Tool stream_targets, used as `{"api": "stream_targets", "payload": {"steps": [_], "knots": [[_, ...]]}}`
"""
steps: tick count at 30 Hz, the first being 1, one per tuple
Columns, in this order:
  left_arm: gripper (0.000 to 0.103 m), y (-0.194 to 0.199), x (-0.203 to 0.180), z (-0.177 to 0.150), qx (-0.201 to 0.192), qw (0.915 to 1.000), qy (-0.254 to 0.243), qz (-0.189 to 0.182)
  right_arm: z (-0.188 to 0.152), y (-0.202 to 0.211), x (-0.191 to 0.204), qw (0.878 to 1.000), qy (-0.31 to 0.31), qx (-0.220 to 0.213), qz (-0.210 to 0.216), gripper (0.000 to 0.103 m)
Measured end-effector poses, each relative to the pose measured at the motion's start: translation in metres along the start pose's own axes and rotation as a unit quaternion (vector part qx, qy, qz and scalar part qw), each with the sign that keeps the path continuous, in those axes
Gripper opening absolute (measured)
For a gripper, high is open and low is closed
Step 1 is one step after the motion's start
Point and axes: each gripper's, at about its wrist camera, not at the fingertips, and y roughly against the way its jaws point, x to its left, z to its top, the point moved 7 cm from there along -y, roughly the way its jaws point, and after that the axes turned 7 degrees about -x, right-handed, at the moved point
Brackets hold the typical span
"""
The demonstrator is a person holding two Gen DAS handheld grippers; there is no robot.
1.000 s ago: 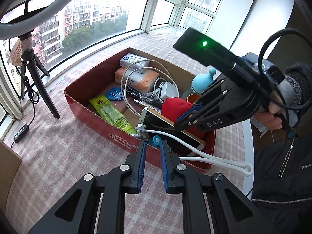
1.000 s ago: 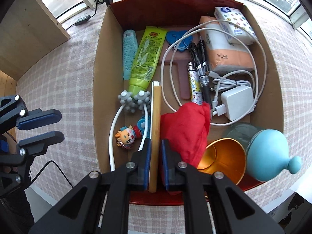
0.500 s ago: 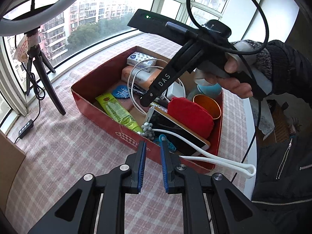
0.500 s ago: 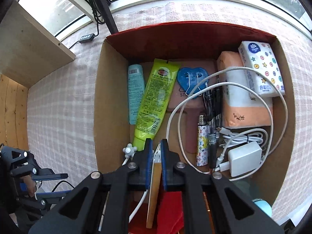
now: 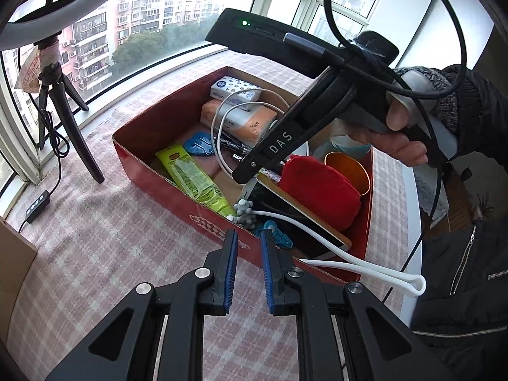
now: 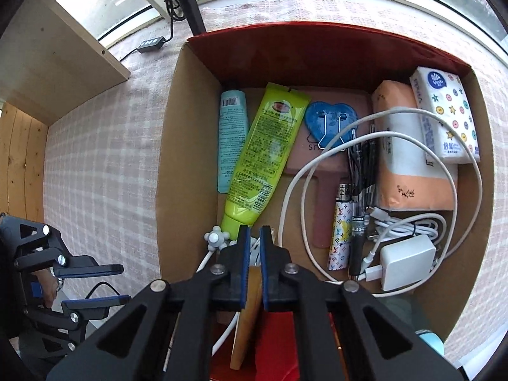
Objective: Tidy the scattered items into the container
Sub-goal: 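Open the right gripper to release the smartphone inside the box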
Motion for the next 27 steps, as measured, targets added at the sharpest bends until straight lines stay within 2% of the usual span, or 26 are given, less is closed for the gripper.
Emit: {"api": "stream_targets", "payload": {"steps": [11, 14, 15, 20, 22, 23, 27], "knots": [[0.013, -0.004, -0.007, 0.005, 0.003, 0.9999, -0.012, -0.002, -0.003, 0.02, -0.004, 1.0, -0.004, -0.021, -0.001, 0.008], [0.013, -0.004, -0.006, 0.006, 0.001, 0.9999, -0.011, 0.0, -0.011, 0.02, -0.004, 1.0, 0.002, -0.002, -0.008, 0.025], [0.013, -0.003, -0.006, 0.007, 0.0, 0.9999, -0.01, 0.0, -0.014, 0.018, -0.004, 1.0, 0.004, 0.003, -0.016, 0.027], [0.013, 0.002, -0.01, 0.006, -0.005, 0.9999, -0.014, -0.003, -0.029, 0.003, 0.002, 0.999, 0.017, 0.022, -0.044, 0.027], [0.013, 0.005, -0.01, 0.006, -0.009, 0.9998, -0.015, -0.005, -0.033, 0.002, 0.005, 0.998, 0.025, 0.019, -0.062, 0.021], [0.013, 0.006, -0.01, 0.006, -0.012, 0.9998, -0.015, -0.005, -0.034, 0.002, 0.008, 0.996, 0.035, 0.019, -0.074, 0.013], [0.013, 0.011, -0.008, 0.004, -0.022, 0.9997, -0.009, -0.01, -0.037, 0.002, 0.021, 0.989, 0.077, 0.02, -0.128, 0.013]]}}
